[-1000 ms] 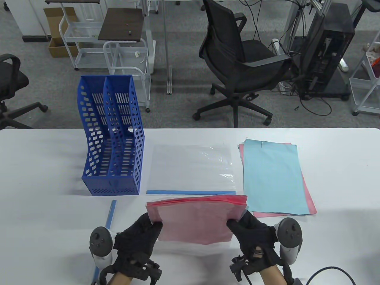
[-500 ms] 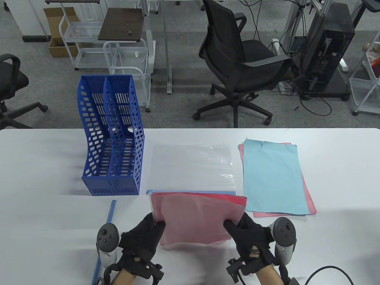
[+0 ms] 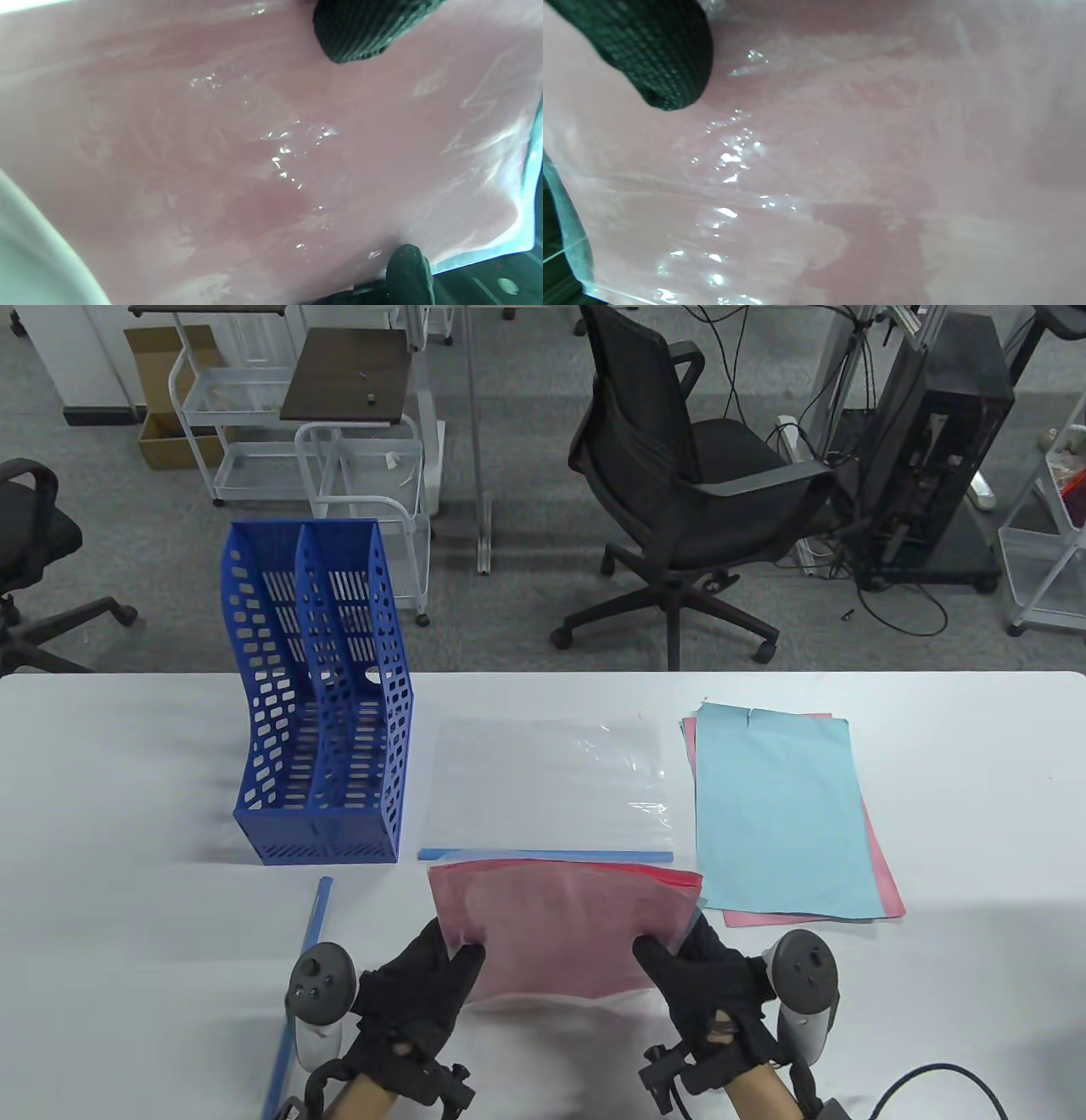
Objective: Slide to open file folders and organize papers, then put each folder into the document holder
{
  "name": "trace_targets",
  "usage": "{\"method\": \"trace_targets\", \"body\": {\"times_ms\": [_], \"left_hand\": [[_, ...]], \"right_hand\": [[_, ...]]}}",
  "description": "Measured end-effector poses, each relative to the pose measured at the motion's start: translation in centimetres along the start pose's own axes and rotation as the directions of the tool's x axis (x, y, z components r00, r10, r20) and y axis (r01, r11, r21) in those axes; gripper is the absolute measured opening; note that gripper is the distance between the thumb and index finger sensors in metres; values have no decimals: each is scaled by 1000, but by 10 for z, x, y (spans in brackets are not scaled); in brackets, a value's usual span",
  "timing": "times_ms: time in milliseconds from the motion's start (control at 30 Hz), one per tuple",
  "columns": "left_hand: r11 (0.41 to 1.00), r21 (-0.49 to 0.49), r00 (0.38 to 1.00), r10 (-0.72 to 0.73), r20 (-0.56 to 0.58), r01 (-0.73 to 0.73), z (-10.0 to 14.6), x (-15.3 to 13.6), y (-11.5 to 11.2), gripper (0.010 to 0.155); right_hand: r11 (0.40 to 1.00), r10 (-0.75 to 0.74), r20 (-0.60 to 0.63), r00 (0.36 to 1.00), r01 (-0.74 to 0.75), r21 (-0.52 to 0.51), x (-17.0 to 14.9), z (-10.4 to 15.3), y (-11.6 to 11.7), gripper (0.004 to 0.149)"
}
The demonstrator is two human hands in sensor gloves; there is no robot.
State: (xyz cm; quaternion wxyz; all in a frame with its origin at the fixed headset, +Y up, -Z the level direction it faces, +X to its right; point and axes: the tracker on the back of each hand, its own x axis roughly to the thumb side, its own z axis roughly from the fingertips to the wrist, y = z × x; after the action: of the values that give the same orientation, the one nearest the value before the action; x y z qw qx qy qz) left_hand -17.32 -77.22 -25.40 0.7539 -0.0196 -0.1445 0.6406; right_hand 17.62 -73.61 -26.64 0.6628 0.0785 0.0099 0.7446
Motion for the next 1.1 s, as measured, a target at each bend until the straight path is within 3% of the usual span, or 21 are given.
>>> {"method": "trace_targets", "body": {"times_ms": [67, 200, 300, 400, 533, 633, 700, 767, 900, 1000, 1100], "left_hand": [[999, 4, 999, 39, 13, -39, 0, 1, 0, 48], [1000, 13, 997, 3, 77, -4, 1, 12, 3, 48], [999, 10, 999, -30, -19, 30, 0, 0, 3, 48], [998, 32, 999, -44, -16, 44, 1, 1, 4, 46], [996, 31, 995, -80, 61, 78, 1, 12, 6, 47], [998, -32, 998, -55, -37, 54, -3, -3, 1, 47], [997, -83, 1000, -5, -29, 2, -4, -7, -1, 49], [998, -66, 1000, -10, -28, 8, -4, -4, 1, 49], [999, 1, 997, -37, -69, 37, -3, -6, 12, 46], [1000, -24, 993, 14, -119, -17, -5, -9, 17, 44], [999, -19, 990, -29, -141, 26, -5, -5, 20, 44]], "right_hand": [[1000, -24, -24, 999, 23, -15, -4, 0, 1, 53], [1000, -1, 70, 998, 0, 11, 10, 2, 0, 53], [1000, 23, 37, 999, -22, -5, 1, 0, 2, 53], [999, 17, -26, 1000, -17, -31, -11, -2, 1, 52], [1000, 25, 67, 997, -25, -2, 3, 0, 1, 52], [999, 37, -3, 999, -37, -1, -12, -2, 6, 53], [1000, -27, -46, 999, 27, 8, -19, -2, 11, 51], [999, 7, -23, 1000, -6, 34, -14, 0, 14, 51], [995, 100, -1, 995, -100, -27, -5, -1, 5, 46], [989, 136, -20, 991, -137, -62, -2, -4, -7, 43], [973, 201, -69, 977, -207, -102, 0, -6, -17, 43]]}}
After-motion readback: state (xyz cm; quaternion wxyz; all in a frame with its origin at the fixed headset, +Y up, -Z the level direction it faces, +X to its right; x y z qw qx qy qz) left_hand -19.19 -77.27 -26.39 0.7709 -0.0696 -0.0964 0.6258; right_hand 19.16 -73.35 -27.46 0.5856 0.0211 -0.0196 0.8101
